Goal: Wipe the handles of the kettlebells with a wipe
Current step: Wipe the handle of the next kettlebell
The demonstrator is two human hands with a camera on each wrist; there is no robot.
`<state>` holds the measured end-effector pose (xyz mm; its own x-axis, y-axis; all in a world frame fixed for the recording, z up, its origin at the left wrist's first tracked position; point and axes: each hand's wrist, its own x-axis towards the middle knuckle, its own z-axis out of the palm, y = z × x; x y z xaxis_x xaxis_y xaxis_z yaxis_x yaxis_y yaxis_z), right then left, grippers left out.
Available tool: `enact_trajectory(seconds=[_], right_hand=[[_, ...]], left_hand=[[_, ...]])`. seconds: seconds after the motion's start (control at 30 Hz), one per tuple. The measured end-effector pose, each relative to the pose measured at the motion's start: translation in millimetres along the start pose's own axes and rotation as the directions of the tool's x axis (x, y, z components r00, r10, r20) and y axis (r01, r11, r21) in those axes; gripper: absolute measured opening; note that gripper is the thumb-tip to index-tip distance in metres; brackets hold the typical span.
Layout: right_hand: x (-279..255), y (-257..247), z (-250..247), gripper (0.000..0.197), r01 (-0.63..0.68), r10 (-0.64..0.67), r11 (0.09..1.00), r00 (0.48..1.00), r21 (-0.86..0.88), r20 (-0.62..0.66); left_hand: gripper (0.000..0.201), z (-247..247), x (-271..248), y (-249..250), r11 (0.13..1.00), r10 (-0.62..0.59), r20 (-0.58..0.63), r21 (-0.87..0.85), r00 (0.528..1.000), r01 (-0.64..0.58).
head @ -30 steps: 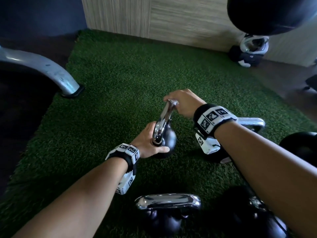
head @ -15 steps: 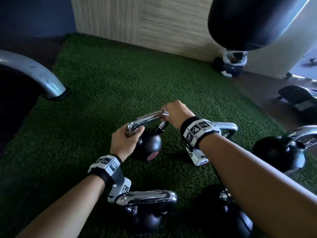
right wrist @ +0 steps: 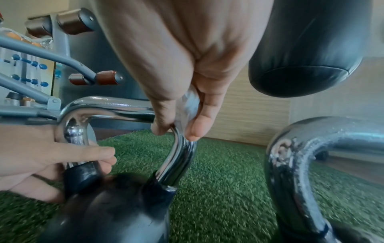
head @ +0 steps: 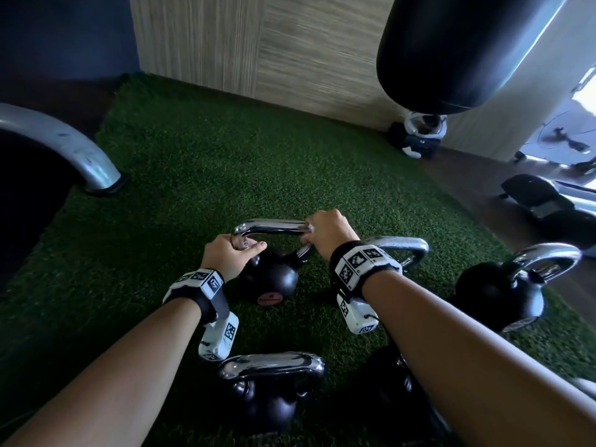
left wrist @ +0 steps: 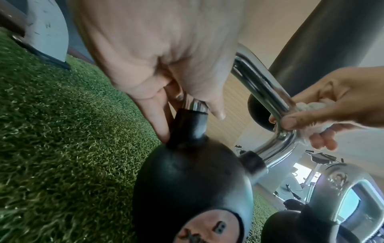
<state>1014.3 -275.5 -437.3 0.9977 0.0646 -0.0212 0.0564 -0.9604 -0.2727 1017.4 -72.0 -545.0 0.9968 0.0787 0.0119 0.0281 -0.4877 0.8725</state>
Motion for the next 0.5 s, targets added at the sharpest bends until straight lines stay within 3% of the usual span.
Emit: enact_trajectory(seconds=[0.1,0.2,0.23,0.3,0.4,0.5], right_hand=[[-11,5,-13,0.021,0.011,-0.009,1.000,0.998,-0.029,0.062],[-31,24,-44,0.032,-0.026,0.026,0.999,0.999,-0.030,0.026],[-40,34,-57,0.032,-0.044,0.044,0.999,0.999,-0.007,-0.004],[-56,56,-83,0.029,-0.084,0.086,0.995,0.995,0.044,-0.055],[-73,94,-113,0.026,-0.127,0.144,0.982,0.982,0.138,-0.120],[-84,128,-128,0.025,-0.111,0.135,0.981,0.980,0.161,-0.148]], left_hand=[[0.031,-8,1,0,0.998,-0.057,0.111,0.019,0.992,0.055],[0.081,-22,13,-10,0.994,-0.090,0.362,0.096,0.928,0.059],[0.074,-26,17,-11,0.987,-0.100,0.395,0.153,0.913,0.042],[0.051,-37,24,-12,0.972,-0.061,0.381,0.232,0.923,-0.031],[0.067,-63,15,23,0.965,-0.025,0.243,0.257,0.970,-0.040],[0.073,-73,-11,85,0.927,0.121,0.242,0.320,0.963,-0.197]])
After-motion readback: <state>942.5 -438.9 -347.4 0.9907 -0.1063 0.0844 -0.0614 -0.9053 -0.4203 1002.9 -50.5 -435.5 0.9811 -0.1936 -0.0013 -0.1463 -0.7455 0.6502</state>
